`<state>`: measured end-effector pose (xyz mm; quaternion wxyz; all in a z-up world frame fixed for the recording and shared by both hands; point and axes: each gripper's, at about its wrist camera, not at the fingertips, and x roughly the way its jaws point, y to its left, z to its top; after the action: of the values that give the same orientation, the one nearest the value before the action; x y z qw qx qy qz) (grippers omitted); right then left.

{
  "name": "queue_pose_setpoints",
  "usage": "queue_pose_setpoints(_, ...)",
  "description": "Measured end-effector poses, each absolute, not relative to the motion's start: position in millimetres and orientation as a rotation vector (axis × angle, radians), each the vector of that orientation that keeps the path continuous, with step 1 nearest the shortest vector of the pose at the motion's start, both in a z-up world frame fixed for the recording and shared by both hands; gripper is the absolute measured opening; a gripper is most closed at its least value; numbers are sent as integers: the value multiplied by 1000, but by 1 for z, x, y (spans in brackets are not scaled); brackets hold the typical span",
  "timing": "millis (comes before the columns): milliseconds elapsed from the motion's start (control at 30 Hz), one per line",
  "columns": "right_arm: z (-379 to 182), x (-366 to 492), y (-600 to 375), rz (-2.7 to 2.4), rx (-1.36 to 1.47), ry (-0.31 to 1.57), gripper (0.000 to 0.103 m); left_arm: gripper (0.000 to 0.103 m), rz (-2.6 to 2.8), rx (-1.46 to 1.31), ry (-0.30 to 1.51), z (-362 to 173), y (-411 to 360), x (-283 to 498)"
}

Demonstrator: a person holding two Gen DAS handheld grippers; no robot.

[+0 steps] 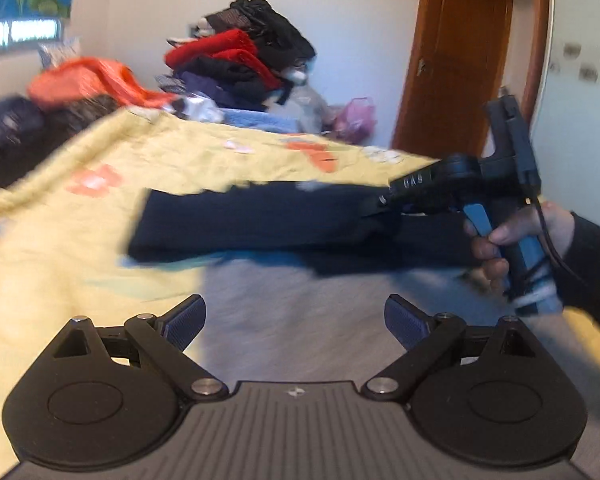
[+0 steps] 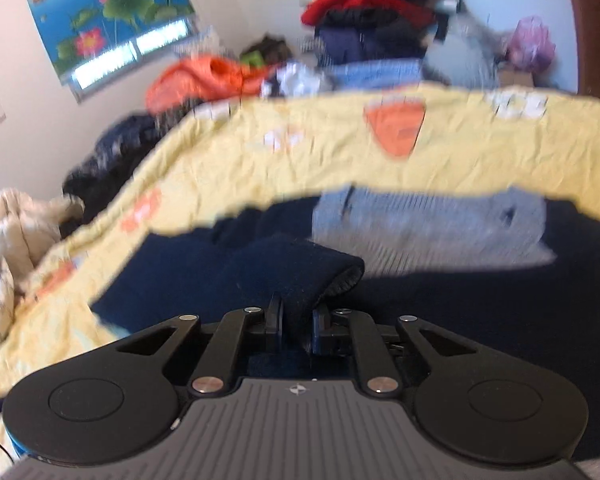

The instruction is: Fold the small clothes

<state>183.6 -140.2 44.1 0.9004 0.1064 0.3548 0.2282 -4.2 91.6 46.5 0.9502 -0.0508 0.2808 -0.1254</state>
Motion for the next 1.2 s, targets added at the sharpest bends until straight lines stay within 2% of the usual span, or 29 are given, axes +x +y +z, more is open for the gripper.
queue_pose_setpoints(233, 67, 182, -219, 338, 141, 702, 16, 98, -218, -33, 685, -3, 61, 28)
queue_pose_setpoints(433, 44, 181, -288, 207, 200, 769, 16, 103, -258, -53, 683, -1, 60, 26)
queue_pose_setpoints(767, 18, 177, -299, 148, 188, 788, 16, 103, -245, -22, 690, -3, 52, 35)
queue_pose_setpoints(1200, 24, 178, -305, 132, 188, 759, 16, 103, -244, -20, 691, -3, 53, 35)
